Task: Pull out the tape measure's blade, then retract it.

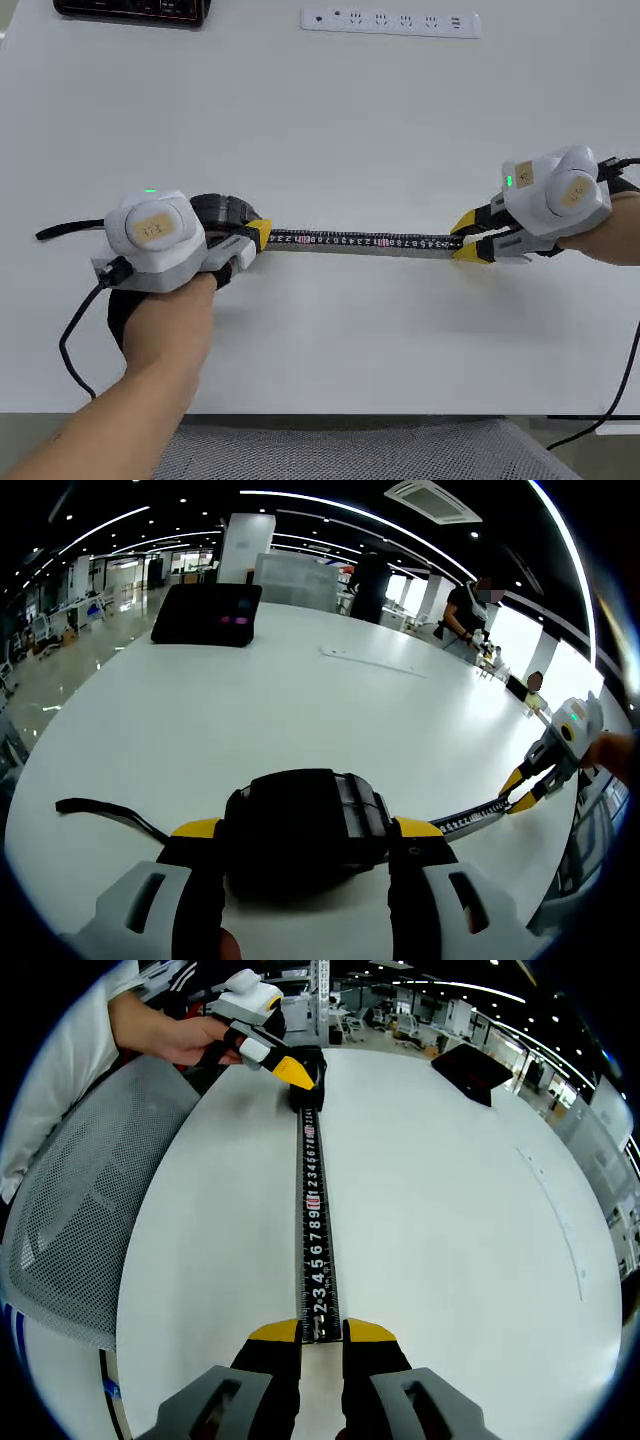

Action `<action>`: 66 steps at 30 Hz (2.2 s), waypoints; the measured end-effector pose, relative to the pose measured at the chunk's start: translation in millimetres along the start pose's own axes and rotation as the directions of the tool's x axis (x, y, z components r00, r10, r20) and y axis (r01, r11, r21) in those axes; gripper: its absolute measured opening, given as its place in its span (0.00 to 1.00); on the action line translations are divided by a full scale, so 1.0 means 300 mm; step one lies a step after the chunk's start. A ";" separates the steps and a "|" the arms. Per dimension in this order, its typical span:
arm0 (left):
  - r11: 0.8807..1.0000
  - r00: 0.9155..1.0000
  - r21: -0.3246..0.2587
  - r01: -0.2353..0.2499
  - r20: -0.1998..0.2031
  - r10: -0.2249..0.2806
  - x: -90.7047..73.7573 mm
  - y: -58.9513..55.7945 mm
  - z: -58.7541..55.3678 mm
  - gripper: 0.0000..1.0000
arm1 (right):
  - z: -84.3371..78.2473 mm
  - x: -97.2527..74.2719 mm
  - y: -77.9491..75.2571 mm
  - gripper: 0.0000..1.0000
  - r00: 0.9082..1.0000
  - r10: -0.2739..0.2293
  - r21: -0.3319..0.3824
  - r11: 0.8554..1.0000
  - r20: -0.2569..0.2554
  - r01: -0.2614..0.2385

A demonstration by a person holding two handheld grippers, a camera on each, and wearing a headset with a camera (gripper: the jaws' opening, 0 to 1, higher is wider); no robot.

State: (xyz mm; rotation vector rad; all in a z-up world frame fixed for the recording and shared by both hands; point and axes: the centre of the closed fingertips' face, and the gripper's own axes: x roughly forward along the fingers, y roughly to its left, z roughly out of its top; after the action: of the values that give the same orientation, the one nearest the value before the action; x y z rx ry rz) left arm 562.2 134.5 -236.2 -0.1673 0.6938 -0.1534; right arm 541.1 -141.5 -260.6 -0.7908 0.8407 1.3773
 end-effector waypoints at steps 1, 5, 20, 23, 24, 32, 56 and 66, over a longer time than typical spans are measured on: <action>1.000 1.000 0.000 0.000 0.000 0.000 0.000 0.000 0.000 0.62 | 0.000 0.000 0.000 0.12 1.000 -0.001 -0.001 1.000 -0.001 0.001; 1.000 1.000 0.008 -0.001 -0.007 0.001 0.001 0.001 0.000 0.62 | -0.002 0.000 -0.003 0.12 1.000 -0.003 0.003 1.000 -0.001 0.003; 1.000 1.000 0.024 0.002 -0.030 -0.001 -0.004 0.007 -0.005 0.59 | -0.002 -0.001 -0.009 0.11 1.000 -0.005 0.003 1.000 -0.013 0.005; 1.000 1.000 0.020 0.006 -0.031 -0.005 -0.005 0.008 -0.006 0.59 | 0.000 -0.001 -0.011 0.11 1.000 -0.007 0.005 1.000 -0.014 0.007; 1.000 0.999 0.020 0.007 -0.031 -0.007 -0.005 0.008 -0.006 0.59 | 0.002 0.000 -0.011 0.11 1.000 -0.007 0.007 1.000 -0.013 0.007; 1.000 0.999 0.008 0.016 -0.035 -0.016 -0.005 0.008 -0.009 0.59 | 0.031 0.011 -0.011 0.11 1.000 0.001 0.004 1.000 -0.001 -0.001; 0.999 0.999 -0.024 0.042 -0.031 -0.043 -0.005 0.007 -0.009 0.59 | 0.132 0.060 -0.027 0.11 0.999 0.017 -0.010 1.000 0.036 -0.017; 0.998 0.998 -0.032 0.050 -0.032 -0.051 -0.002 0.008 -0.006 0.59 | 0.172 0.078 -0.032 0.11 0.998 0.024 -0.016 1.000 0.051 -0.023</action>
State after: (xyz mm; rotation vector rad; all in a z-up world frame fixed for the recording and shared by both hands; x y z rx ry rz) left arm 560.7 136.8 -237.7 -0.2121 0.7248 -0.1938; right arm 553.1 -85.7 -255.6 -0.7568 0.8026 1.4203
